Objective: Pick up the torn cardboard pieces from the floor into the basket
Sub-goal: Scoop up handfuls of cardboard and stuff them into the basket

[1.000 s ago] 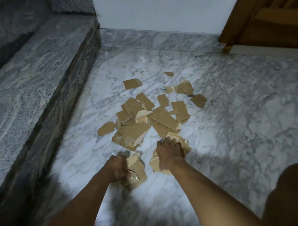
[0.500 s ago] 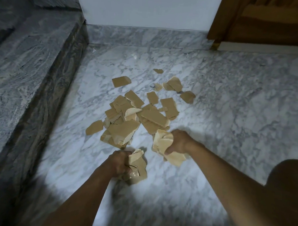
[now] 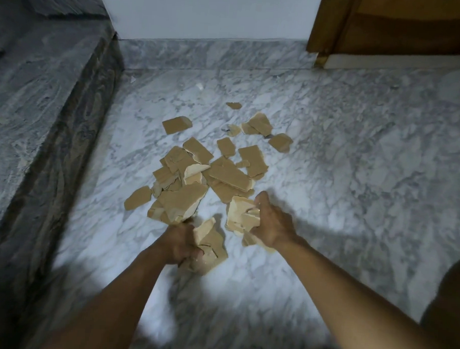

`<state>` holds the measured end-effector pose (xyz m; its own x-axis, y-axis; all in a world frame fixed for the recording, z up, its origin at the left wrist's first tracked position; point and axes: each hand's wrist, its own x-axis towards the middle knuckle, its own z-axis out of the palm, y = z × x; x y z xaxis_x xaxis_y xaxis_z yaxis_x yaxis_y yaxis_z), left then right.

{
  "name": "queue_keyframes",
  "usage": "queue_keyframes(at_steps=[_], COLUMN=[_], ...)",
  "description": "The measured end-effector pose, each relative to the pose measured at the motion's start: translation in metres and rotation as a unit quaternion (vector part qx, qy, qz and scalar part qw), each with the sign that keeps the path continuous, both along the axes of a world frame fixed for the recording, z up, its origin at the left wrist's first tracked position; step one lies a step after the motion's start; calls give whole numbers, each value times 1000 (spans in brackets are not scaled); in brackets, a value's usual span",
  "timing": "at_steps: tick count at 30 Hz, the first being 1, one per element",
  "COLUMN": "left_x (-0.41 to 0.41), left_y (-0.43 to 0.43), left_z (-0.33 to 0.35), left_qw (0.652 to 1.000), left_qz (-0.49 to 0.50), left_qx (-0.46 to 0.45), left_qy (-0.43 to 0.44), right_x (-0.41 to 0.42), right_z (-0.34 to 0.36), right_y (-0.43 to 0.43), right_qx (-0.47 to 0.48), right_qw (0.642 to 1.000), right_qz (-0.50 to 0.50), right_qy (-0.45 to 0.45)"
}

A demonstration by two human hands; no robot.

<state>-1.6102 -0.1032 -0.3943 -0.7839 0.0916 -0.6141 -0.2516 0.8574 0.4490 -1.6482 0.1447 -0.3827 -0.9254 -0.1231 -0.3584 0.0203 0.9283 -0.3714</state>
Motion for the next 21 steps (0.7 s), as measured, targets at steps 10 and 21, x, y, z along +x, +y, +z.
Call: queue_keyframes(at_steps=[10,21], left_x=[-74,-32], left_y=[88,159], left_z=[10,-8], left_qw=[983,975], left_qz=[-173,-199], left_qx=[-32,-72], left_qy=[42,70], right_x=[-5,8], right_z=[-5,6], right_y=[111,140], right_qx=[157,147], right_qw=[986,982], right_qz=[11,-54], right_qy=[-59,-107])
